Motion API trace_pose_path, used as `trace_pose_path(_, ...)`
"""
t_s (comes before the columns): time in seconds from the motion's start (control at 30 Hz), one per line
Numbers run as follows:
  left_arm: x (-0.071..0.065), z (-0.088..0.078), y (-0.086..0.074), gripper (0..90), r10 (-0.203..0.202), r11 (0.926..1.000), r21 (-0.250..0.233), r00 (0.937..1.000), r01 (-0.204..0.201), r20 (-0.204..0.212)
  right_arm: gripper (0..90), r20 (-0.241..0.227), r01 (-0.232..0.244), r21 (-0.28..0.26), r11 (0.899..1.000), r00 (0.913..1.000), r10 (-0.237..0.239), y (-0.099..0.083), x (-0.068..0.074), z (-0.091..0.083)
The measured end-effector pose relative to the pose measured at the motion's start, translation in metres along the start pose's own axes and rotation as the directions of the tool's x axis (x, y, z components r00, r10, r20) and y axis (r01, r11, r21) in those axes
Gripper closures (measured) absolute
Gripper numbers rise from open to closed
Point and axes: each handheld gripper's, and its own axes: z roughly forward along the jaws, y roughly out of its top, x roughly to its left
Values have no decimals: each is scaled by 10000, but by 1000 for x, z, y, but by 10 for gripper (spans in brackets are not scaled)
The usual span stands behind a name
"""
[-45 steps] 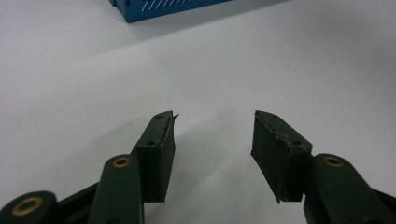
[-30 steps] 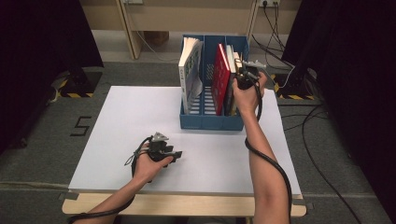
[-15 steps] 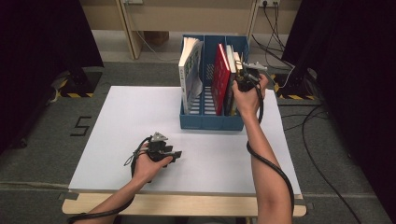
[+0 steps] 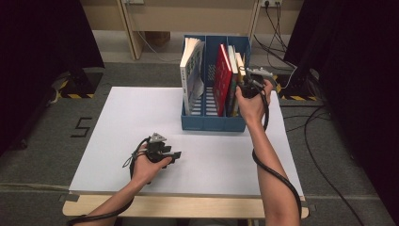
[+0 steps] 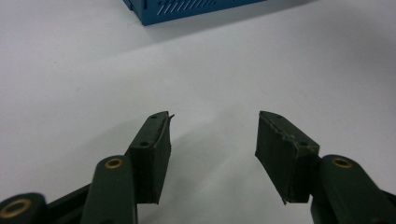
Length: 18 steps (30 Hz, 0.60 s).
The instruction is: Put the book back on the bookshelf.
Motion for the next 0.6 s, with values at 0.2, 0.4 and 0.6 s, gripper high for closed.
trace_pose_path(0.2, 2, -2, -1, 444, -53, 10000, -46, 10000, 53, -30, 651, -93, -68, -23, 10000, 9999, 68, -5, -1, -6)
trace_pose_path(0.4, 6, -5, -1, 442, -40, 10000, -26, 10000, 40, -52, 648, -117, -130, -19, 9999, 9998, 130, -10, -2, -13)
trace_pose_path(0.6, 10, -8, -2, 442, -95, 9999, -107, 9999, 93, -138, 645, -241, -211, 83, 9997, 9995, 213, -18, -5, -22)
